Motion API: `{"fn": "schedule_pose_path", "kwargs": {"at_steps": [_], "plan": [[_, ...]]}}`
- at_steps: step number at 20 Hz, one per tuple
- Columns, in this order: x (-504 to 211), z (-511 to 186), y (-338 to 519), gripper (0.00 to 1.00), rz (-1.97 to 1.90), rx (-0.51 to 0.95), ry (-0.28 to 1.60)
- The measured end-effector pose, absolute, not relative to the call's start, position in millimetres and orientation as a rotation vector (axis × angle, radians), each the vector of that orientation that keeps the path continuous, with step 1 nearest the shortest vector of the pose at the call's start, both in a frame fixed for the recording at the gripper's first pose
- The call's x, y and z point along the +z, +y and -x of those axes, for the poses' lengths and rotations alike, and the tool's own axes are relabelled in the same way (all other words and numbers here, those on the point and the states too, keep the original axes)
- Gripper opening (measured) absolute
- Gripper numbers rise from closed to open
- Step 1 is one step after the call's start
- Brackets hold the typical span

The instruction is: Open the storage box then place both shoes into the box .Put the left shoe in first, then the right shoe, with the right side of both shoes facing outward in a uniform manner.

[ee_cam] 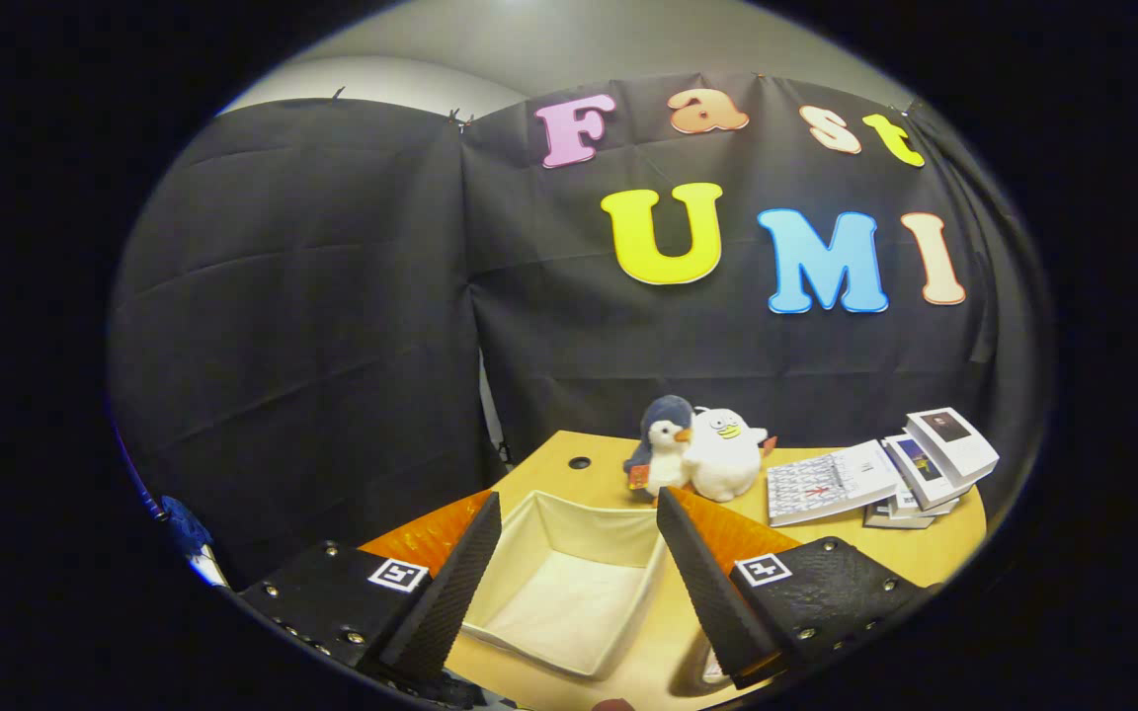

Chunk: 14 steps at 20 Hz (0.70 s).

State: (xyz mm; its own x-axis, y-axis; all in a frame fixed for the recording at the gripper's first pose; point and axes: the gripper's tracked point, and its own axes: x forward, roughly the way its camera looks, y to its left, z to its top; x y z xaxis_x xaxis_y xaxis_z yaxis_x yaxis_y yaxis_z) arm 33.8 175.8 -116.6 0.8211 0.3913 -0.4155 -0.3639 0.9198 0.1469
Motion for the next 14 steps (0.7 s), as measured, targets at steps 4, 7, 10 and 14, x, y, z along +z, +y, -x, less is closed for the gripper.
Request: {"fn": "schedule_pose_path", "kwargs": {"at_steps": [4, 7, 10, 14], "plan": [[-138, -39, 124, 0.98, -0.058, 0.323, 0.487], [-160, -39, 91, 0.98, -0.055, 0.274, 0.522], [-184, -39, 67, 0.98, -0.047, 0.240, 0.568], [-221, -33, 47, 0.98, -0.058, 0.219, 0.645]]}}
